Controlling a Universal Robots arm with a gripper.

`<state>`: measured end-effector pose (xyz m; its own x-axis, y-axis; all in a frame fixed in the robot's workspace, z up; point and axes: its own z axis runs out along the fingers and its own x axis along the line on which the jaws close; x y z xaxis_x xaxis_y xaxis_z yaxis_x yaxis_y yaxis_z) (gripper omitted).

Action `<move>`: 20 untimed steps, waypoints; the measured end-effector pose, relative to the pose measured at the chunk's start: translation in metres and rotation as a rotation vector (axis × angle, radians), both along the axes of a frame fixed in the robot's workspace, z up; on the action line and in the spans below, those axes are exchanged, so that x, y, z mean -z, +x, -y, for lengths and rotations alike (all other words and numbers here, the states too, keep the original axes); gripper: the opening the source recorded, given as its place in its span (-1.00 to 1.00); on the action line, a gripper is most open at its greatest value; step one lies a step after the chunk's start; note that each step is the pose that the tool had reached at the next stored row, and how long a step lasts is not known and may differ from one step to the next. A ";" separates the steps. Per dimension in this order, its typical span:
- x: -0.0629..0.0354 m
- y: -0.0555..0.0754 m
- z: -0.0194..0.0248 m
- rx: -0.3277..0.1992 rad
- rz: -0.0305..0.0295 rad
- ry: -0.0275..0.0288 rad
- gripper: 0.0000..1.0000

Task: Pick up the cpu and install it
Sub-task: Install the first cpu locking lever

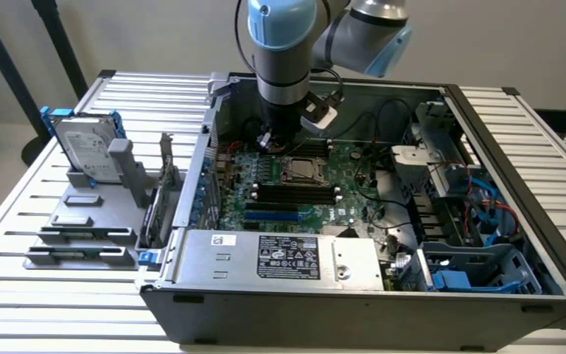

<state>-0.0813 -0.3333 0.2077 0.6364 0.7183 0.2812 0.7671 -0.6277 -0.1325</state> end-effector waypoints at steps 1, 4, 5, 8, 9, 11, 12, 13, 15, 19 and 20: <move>0.0003 0.000 -0.0005 0.001 -0.0004 -0.0005 -0.79; 0.0018 0.000 -0.0016 0.007 -0.0016 -0.0005 -0.79; 0.0024 0.001 -0.0018 0.009 -0.0022 -0.0006 -0.79; 0.0039 0.000 -0.0027 0.016 -0.0046 -0.0009 -0.79; 0.0043 0.000 -0.0030 0.018 -0.0056 -0.0008 -0.79; 0.0052 0.000 -0.0035 0.024 -0.0082 -0.0008 -0.79; 0.0055 0.000 -0.0038 0.026 -0.0097 -0.0009 -0.79; 0.0059 0.000 -0.0040 0.029 -0.0113 -0.0010 -0.79; 0.0066 0.000 -0.0043 0.033 -0.0147 -0.0011 -0.79; 0.0067 0.001 -0.0043 0.038 -0.0270 -0.0032 -0.79; 0.0067 0.002 -0.0043 0.038 -0.0301 -0.0039 -0.79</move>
